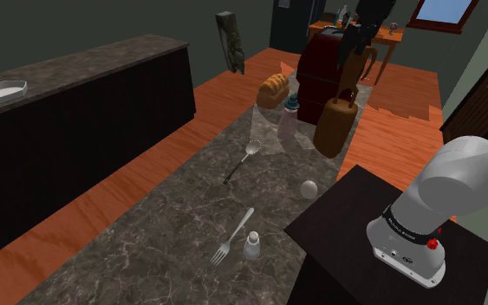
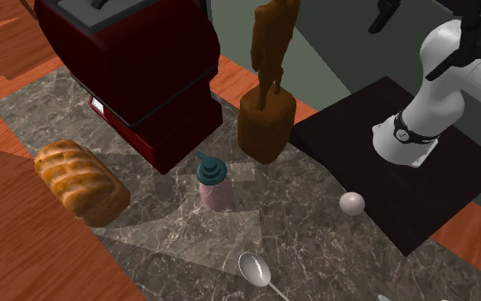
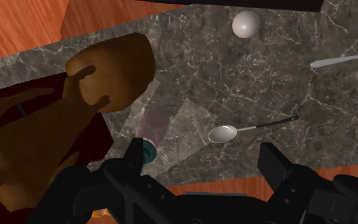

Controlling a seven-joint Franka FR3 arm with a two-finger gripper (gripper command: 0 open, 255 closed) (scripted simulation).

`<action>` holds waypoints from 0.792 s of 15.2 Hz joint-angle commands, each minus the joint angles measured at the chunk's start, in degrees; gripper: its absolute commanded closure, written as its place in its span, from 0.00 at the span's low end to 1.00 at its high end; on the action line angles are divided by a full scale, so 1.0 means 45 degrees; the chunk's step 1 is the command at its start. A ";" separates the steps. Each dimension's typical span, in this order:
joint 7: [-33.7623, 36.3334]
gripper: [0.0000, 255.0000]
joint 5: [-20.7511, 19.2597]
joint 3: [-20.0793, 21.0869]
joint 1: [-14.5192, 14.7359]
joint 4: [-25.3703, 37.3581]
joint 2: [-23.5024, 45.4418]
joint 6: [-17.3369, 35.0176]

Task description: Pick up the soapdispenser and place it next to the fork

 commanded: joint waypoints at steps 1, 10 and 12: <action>0.0000 0.00 0.0000 0.0000 0.0000 0.0000 0.0000 0.0000; -0.1039 0.00 -0.0323 -0.1241 -0.0144 -0.1613 0.2062 0.4002; -0.1293 0.00 -0.0333 -0.1519 -0.0157 -0.1767 0.2722 0.4886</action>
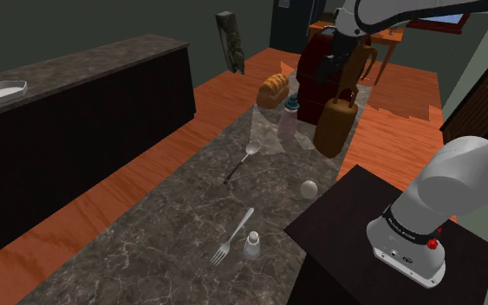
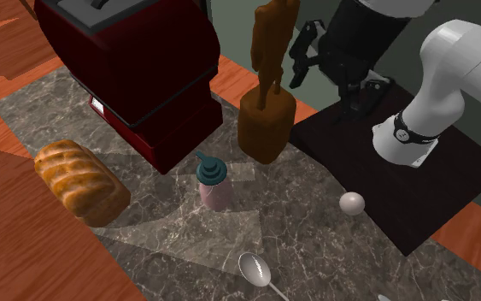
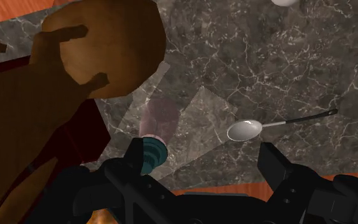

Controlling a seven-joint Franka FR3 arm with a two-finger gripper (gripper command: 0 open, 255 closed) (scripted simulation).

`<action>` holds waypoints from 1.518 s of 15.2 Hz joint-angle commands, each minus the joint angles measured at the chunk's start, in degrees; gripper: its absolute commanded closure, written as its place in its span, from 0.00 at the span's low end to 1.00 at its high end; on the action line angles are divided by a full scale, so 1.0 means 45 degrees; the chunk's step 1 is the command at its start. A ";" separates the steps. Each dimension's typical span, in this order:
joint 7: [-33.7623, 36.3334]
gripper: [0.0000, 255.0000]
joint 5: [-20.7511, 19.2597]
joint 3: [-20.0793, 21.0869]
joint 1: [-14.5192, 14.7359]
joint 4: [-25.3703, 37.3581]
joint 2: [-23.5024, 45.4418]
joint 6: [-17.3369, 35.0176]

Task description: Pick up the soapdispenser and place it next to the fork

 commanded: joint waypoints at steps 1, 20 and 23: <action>-0.0285 0.00 -0.0008 -0.0294 -0.0015 -0.0129 0.0674 0.0904; -0.4003 0.00 0.2898 -0.1965 0.0159 0.1731 0.8311 0.6907; -0.4207 0.00 0.3189 -0.1901 0.0124 0.1758 0.8786 0.7327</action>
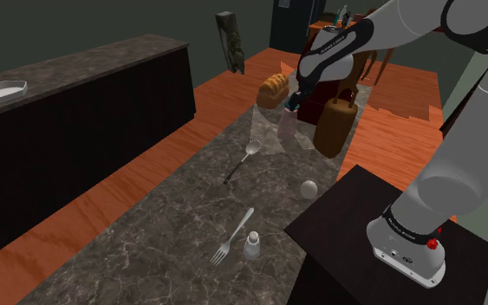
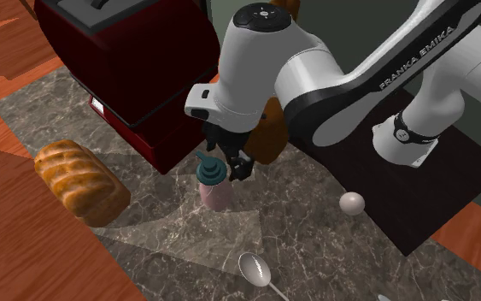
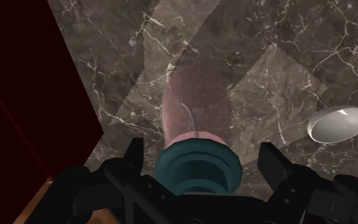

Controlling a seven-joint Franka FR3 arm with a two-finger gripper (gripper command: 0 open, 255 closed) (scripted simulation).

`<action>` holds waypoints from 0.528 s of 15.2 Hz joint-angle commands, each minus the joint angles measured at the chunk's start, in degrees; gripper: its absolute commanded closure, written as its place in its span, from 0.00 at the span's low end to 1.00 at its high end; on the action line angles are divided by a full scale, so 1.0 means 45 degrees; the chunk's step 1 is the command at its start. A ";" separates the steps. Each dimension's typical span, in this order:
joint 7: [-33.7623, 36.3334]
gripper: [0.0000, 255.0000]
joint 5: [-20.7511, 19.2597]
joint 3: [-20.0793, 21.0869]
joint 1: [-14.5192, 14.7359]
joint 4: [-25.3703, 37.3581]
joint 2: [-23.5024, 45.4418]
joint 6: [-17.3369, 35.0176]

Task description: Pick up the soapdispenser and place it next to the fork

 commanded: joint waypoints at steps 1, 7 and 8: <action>-0.0125 0.00 0.0192 0.0045 -0.0024 0.0011 0.0311 0.0281; -0.0239 0.00 0.0353 0.0097 -0.0057 0.0041 0.0567 0.0494; -0.0239 0.00 0.0353 0.0097 -0.0057 0.0041 0.0567 0.0494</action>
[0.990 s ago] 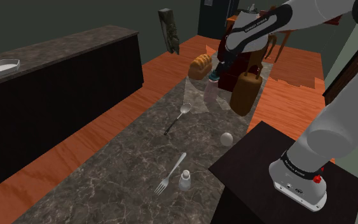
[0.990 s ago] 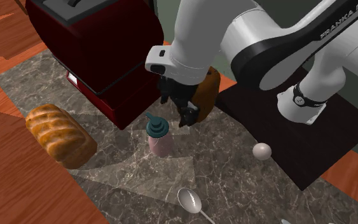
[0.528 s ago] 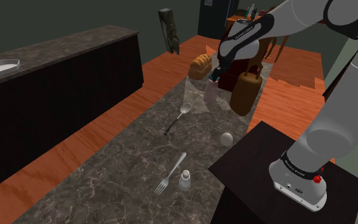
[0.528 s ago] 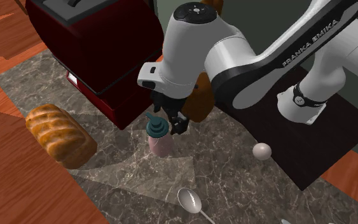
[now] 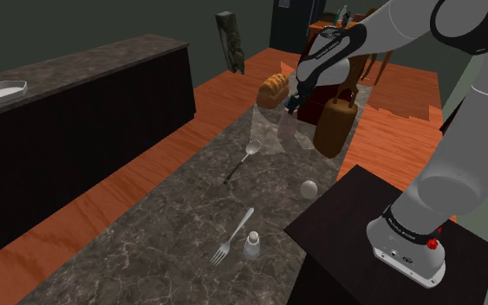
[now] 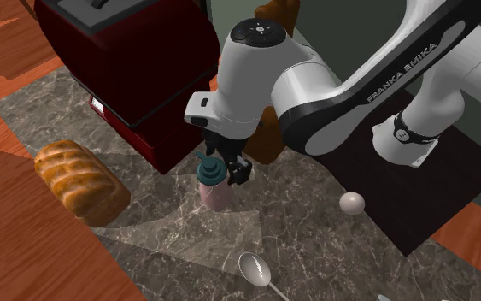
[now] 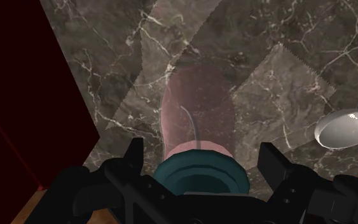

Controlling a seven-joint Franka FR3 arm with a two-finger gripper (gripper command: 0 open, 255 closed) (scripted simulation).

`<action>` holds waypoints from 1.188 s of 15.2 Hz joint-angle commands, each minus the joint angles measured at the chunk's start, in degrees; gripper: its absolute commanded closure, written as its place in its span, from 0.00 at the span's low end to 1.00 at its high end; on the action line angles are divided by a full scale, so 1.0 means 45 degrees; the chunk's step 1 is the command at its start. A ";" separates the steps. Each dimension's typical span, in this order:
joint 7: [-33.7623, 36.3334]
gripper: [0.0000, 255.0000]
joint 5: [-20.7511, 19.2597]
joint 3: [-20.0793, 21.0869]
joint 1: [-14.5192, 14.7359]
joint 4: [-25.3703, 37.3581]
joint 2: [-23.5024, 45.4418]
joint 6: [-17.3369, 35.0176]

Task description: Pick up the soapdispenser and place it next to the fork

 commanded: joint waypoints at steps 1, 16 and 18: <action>-0.0001 0.00 0.0002 -0.0002 -0.0003 -0.0002 0.0003 0.0002; 0.0261 1.00 -0.0344 -0.0099 0.0060 0.0163 -0.0486 -0.0624; 0.0379 1.00 -0.0501 -0.0134 0.0083 0.0264 -0.0717 -0.0942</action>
